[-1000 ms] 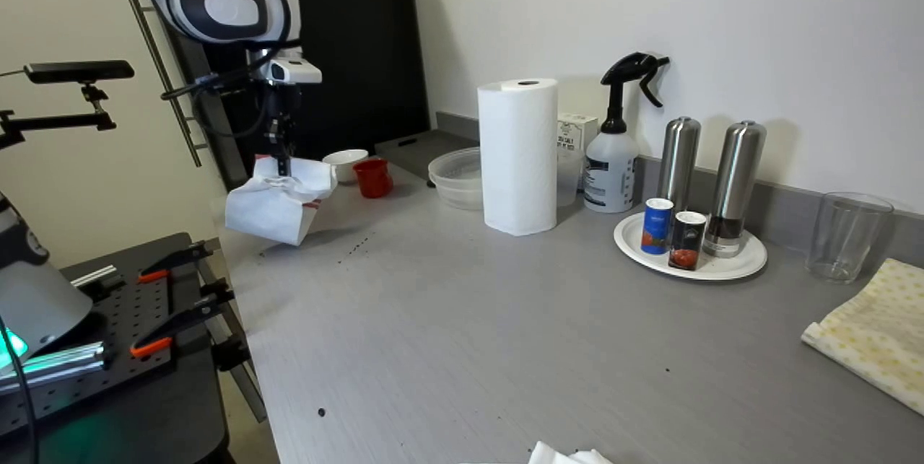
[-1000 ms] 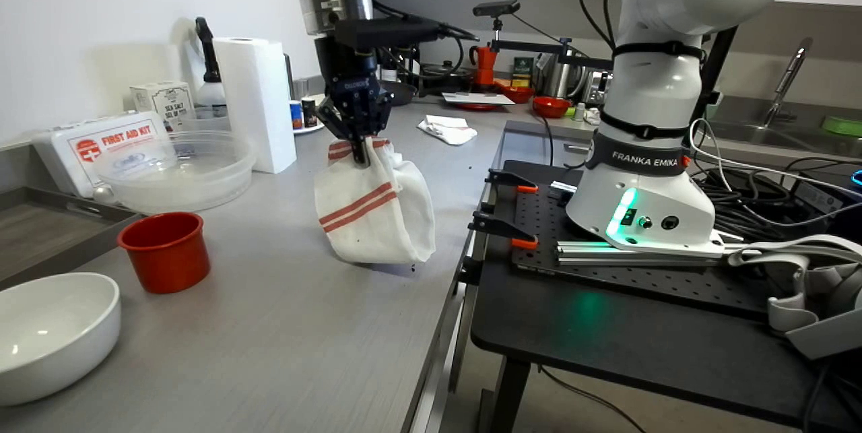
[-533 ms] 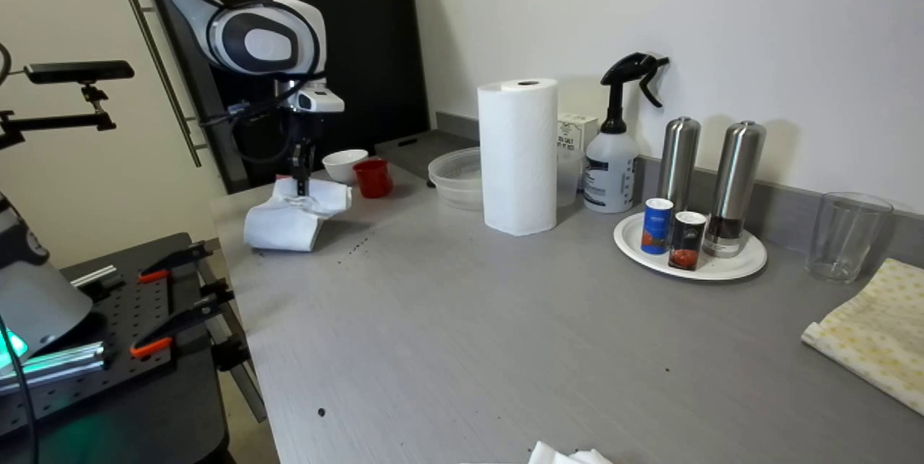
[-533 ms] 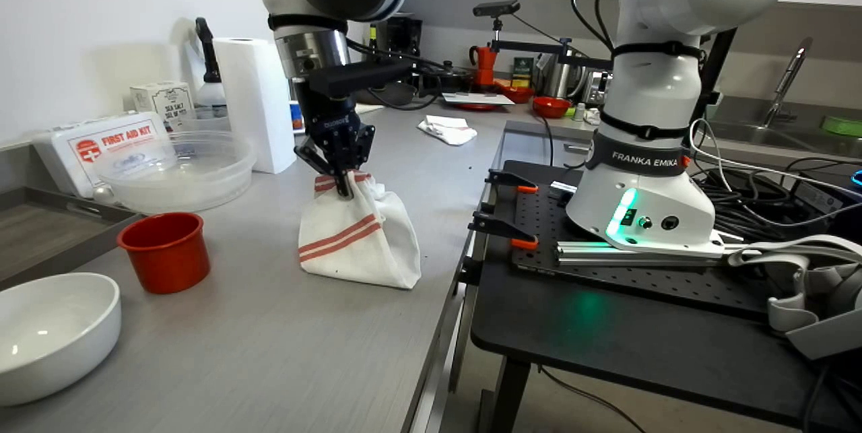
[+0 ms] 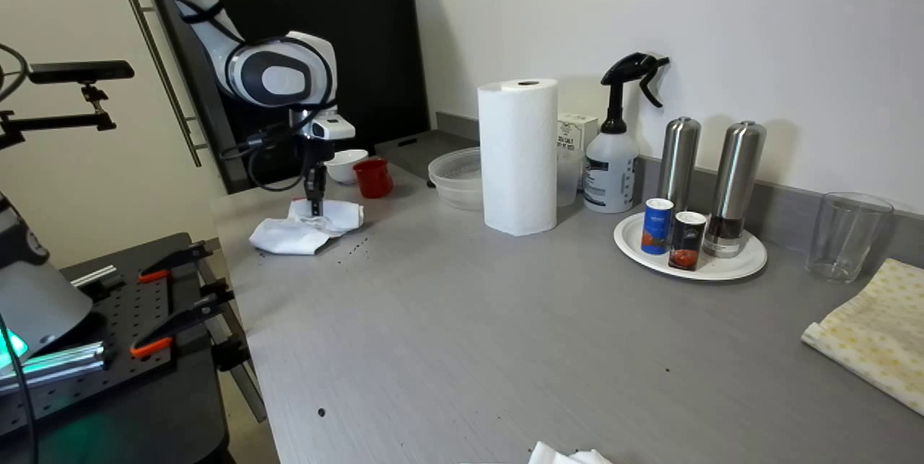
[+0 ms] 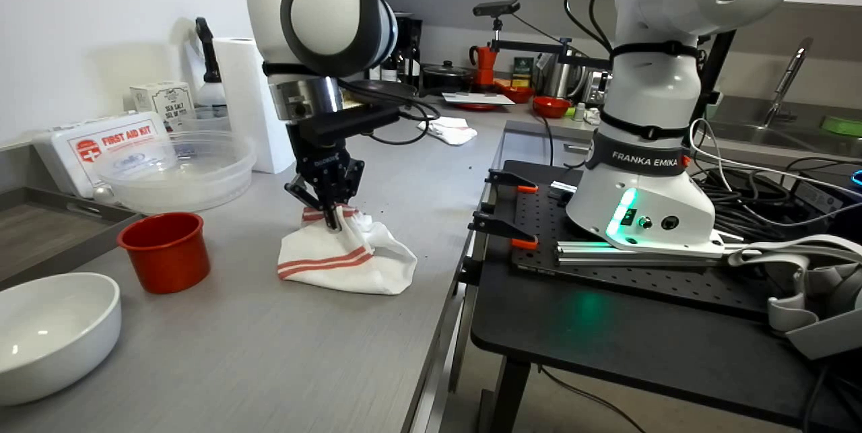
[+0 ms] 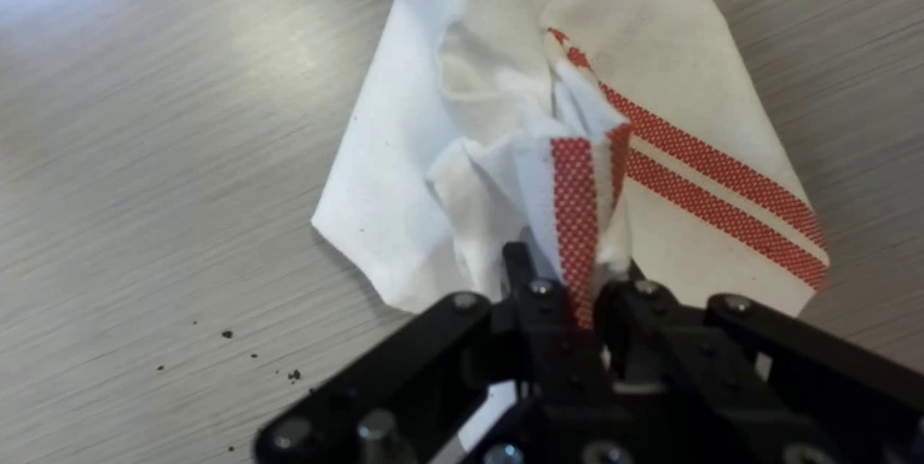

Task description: Use one white and red towel to wipe the left side of the table.

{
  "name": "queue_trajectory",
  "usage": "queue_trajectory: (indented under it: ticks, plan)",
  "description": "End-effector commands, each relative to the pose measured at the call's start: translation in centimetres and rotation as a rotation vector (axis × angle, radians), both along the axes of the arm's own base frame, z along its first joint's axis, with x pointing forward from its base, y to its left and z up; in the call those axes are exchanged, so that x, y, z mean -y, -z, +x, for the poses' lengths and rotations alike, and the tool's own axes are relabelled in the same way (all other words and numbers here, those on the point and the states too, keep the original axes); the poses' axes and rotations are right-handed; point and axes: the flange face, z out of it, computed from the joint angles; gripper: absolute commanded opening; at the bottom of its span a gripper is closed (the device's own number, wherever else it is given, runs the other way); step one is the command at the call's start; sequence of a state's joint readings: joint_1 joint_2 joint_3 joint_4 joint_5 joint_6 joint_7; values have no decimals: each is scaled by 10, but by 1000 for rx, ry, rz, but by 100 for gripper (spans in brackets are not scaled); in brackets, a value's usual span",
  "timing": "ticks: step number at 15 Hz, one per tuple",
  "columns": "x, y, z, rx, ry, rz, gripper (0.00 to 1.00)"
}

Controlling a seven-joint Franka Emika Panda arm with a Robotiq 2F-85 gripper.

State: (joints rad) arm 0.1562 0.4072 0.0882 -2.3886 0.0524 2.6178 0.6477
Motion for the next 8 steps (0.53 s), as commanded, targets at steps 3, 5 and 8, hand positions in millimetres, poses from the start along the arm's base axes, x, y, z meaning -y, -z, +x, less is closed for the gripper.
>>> queue_trajectory:
  ticks: [3,5,8]
  plan:
    - [12,43,16,70,54,-12,3]
    - [18,55,21,80,69,-13,3]
    - [20,55,28,81,82,-12,3]
